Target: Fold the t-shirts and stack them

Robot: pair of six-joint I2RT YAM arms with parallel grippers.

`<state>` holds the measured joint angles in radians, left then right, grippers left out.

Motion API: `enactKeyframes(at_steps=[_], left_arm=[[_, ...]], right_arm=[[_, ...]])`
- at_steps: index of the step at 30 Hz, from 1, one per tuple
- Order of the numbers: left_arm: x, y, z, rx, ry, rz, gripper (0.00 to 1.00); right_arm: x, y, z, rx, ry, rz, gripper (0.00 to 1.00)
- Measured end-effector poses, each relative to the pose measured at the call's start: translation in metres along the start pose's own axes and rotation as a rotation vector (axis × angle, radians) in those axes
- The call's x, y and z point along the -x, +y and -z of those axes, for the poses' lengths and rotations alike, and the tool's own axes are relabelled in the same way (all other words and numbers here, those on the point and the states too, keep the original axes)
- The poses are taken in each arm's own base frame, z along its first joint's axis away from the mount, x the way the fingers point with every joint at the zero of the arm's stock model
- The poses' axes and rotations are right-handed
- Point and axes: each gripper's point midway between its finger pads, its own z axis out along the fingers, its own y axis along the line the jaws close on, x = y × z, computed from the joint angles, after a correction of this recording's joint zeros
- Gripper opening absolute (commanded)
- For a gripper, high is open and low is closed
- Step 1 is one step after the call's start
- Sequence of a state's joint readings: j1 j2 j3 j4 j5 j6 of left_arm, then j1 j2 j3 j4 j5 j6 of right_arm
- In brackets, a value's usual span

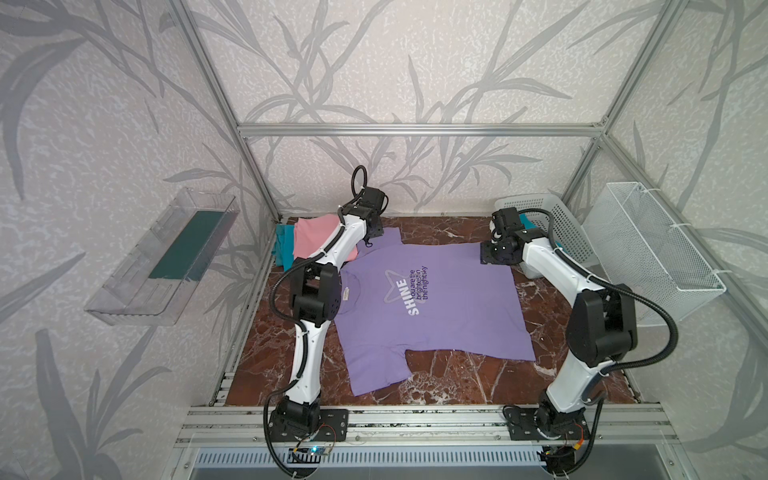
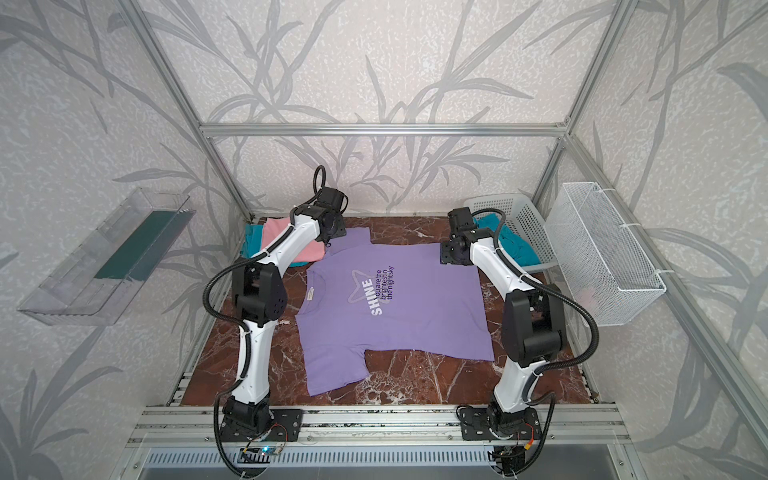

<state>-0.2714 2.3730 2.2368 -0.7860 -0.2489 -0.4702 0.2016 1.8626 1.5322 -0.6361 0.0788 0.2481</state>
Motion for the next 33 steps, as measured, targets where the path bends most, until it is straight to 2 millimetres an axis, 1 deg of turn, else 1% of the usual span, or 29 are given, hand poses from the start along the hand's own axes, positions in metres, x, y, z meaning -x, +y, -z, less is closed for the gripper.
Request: enactKeyframes(at_steps=[2,6,8,10,12,15,19,21,24,28,29,30,31,33], left_arm=[[0.006,-0.001,-0.022,0.006,0.001,-0.019,0.63],[0.009,-0.007,-0.055,0.007,-0.005,-0.067,0.68],[0.005,-0.01,-0.069,0.011,-0.004,-0.096,0.71],[-0.002,-0.009,-0.08,0.022,0.011,-0.123,0.74],[-0.007,-0.006,-0.087,0.03,0.023,-0.138,0.77],[-0.012,-0.006,-0.096,0.027,0.029,-0.151,0.79],[-0.013,-0.008,-0.103,0.014,0.029,-0.144,0.8],[-0.011,-0.008,-0.103,0.007,0.027,-0.139,0.79],[-0.011,-0.008,-0.104,-0.017,0.037,-0.132,0.72],[-0.013,-0.011,-0.106,-0.082,0.066,-0.112,0.66],[-0.014,-0.012,-0.106,-0.1,0.073,-0.107,0.63],[-0.014,-0.012,-0.107,-0.112,0.078,-0.103,0.57],[-0.014,-0.012,-0.107,-0.125,0.083,-0.094,0.47],[-0.013,-0.013,-0.107,-0.144,0.087,-0.09,0.23]], right_arm=[[0.011,-0.005,-0.018,-0.025,0.011,0.004,0.65],[0.031,-0.012,-0.049,-0.058,0.03,0.017,0.65],[0.042,-0.014,-0.062,-0.067,0.031,0.024,0.65],[0.047,-0.017,-0.073,-0.08,0.043,0.027,0.66],[0.056,-0.019,-0.08,-0.087,0.038,0.031,0.67],[0.064,-0.019,-0.095,-0.092,0.044,0.041,0.7],[0.073,-0.017,-0.109,-0.094,0.053,0.045,0.7],[0.075,-0.016,-0.117,-0.094,0.059,0.045,0.71],[0.074,-0.015,-0.131,-0.097,0.081,0.044,0.71],[0.069,-0.014,-0.15,-0.093,0.109,0.042,0.72],[0.065,-0.014,-0.156,-0.092,0.123,0.04,0.72],[0.063,-0.013,-0.159,-0.088,0.131,0.036,0.72],[0.065,-0.013,-0.159,-0.081,0.128,0.03,0.72],[0.067,-0.014,-0.158,-0.072,0.127,0.016,0.72]])
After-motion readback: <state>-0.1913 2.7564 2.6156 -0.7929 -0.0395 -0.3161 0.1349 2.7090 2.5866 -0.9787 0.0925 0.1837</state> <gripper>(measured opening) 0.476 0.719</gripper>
